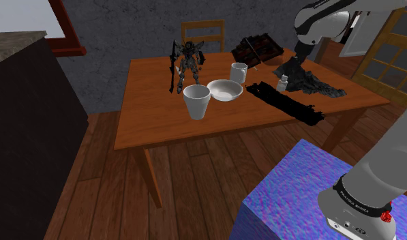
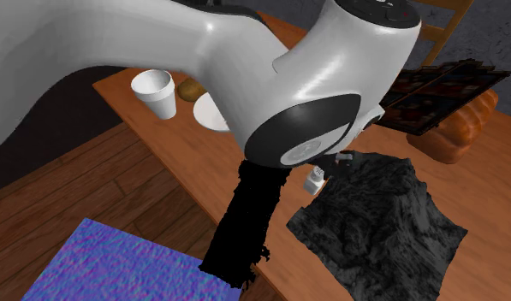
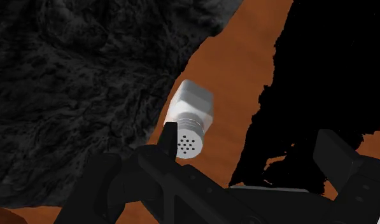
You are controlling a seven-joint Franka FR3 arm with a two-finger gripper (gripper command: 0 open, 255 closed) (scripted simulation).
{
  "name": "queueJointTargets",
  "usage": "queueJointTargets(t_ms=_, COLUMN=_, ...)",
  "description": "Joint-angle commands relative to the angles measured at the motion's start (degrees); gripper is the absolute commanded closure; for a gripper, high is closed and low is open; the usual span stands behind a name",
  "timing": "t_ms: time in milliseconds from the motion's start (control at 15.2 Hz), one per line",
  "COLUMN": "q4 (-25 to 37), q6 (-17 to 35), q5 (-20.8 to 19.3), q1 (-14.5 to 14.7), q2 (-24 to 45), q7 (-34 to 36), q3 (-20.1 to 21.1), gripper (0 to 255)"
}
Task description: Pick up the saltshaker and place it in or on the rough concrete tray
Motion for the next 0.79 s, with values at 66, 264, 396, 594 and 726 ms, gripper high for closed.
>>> queueJointTargets(t_ms=66, q4=6.1, q6=-0.2, q5=5.0, q1=-2.1, q2=7.2, q7=-5.6, q3=-0.5, gripper=0)
queueJointTargets(t_ms=264, q4=7.0, q6=0.9, q5=6.8, q1=-3.0, q2=9.6, q7=-7.2, q3=-0.1, gripper=0)
queueJointTargets(t_ms=396, q4=6.6, q6=2.0, q5=7.6, q1=-3.2, q2=10.6, q7=-7.7, q3=0.2, gripper=0)
queueJointTargets(t_ms=594, q4=6.1, q6=3.8, q5=8.8, q1=-3.5, q2=12.1, q7=-8.5, q3=0.7, gripper=0)
queueJointTargets(t_ms=726, q4=6.0, q6=4.1, q5=9.1, q1=-3.6, q2=12.4, q7=-8.6, q3=0.8, gripper=0)
